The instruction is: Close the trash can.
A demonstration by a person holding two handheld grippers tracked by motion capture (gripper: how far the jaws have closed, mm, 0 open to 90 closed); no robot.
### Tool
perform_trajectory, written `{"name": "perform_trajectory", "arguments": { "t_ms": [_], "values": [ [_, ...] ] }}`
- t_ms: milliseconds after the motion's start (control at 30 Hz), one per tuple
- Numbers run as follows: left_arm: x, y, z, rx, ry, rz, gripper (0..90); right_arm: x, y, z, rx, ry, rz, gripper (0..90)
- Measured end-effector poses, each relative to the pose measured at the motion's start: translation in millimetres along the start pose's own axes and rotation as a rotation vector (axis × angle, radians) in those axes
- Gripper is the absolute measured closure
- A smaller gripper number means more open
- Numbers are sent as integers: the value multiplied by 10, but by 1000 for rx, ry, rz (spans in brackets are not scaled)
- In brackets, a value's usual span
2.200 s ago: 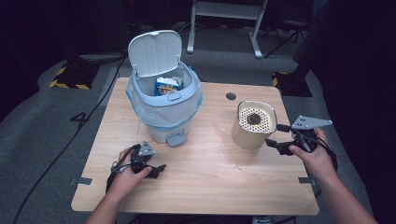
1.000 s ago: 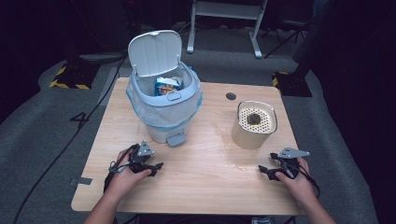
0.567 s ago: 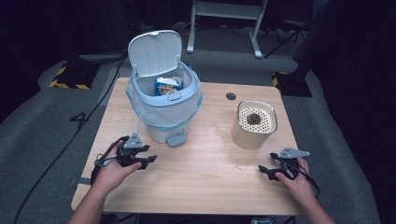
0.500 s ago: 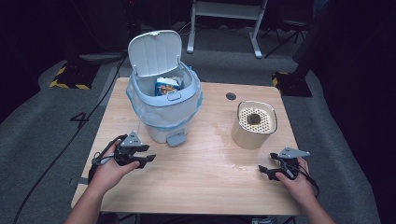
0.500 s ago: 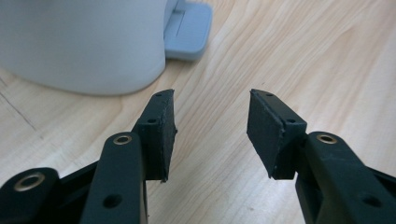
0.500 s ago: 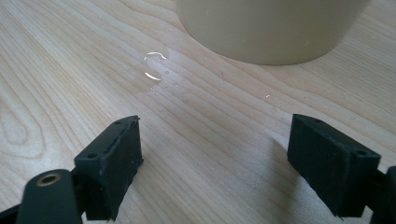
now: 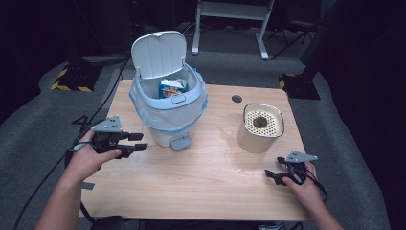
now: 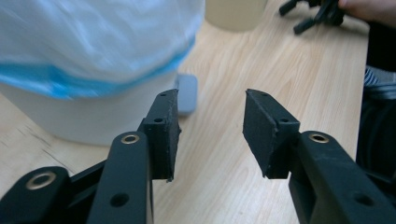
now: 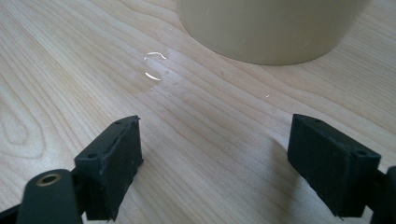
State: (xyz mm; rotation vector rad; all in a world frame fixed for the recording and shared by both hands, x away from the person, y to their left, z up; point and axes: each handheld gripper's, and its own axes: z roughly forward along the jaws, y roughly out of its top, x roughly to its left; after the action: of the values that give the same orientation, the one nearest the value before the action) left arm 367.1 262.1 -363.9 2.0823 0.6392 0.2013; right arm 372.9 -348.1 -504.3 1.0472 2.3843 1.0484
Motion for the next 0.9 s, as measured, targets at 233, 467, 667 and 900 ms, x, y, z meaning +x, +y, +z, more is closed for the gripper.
{"name": "perform_trajectory", "arguments": {
  "t_ms": [233,467,667,900],
  "values": [
    [90,185,-212,-99,-32,-9,582,-1,0,1,-1,3,1,178],
    [227,367,-435,-268,-33,-64,621,0,0,0,0,0,0,177],
    [336,540,-593,-361,6,-82,636,1,0,1,0,0,0,177],
    [471,715,-670,-418,38,-78,663,-1,0,2,-1,2,0,177]
  ]
}}
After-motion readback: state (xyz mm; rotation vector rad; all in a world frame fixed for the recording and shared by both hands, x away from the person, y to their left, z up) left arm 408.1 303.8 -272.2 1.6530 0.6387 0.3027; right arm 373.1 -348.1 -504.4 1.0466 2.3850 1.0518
